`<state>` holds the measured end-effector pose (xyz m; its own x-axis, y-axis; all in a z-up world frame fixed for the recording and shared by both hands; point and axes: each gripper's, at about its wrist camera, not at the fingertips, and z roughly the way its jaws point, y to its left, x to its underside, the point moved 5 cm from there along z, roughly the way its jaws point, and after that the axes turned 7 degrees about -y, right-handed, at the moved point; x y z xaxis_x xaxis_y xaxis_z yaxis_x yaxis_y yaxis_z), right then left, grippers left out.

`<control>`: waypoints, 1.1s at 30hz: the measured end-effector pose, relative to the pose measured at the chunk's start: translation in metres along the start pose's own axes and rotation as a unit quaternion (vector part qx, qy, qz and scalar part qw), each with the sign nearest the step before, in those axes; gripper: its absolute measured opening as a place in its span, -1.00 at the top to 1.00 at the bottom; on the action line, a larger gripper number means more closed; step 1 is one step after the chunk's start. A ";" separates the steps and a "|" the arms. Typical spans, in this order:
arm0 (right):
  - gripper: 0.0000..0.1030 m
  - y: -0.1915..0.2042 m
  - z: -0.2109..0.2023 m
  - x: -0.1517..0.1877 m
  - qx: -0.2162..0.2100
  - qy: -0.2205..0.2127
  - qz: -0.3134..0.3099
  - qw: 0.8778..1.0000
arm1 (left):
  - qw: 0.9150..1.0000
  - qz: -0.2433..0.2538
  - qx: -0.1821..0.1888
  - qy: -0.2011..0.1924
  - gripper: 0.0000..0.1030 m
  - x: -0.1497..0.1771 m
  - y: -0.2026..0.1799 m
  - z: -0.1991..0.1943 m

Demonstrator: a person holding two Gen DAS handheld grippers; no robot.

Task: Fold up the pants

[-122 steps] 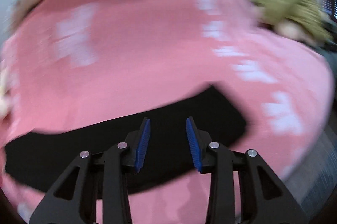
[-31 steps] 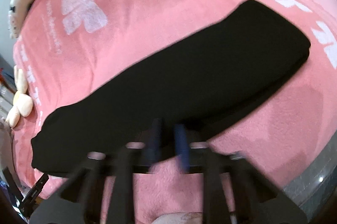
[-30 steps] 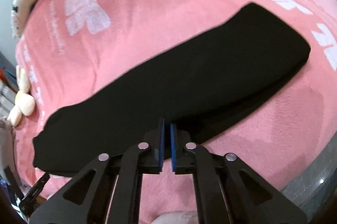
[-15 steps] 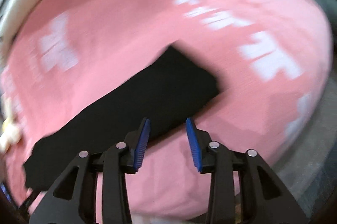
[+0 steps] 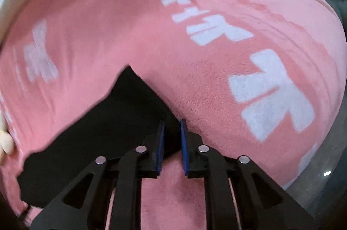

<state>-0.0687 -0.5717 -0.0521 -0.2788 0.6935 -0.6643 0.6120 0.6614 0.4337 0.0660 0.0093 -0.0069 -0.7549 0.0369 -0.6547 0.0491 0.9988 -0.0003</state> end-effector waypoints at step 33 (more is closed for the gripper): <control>0.62 0.419 -0.041 0.164 -0.237 0.057 -0.273 0.931 | 0.999 0.021 0.004 -0.027 -0.66 0.013 0.056 -0.012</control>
<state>0.1115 -0.1692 0.0453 -0.5453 0.2244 -0.8077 -0.0315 0.9573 0.2873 0.0512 0.0664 -0.0065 -0.7160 0.0778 -0.6937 0.0865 0.9960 0.0224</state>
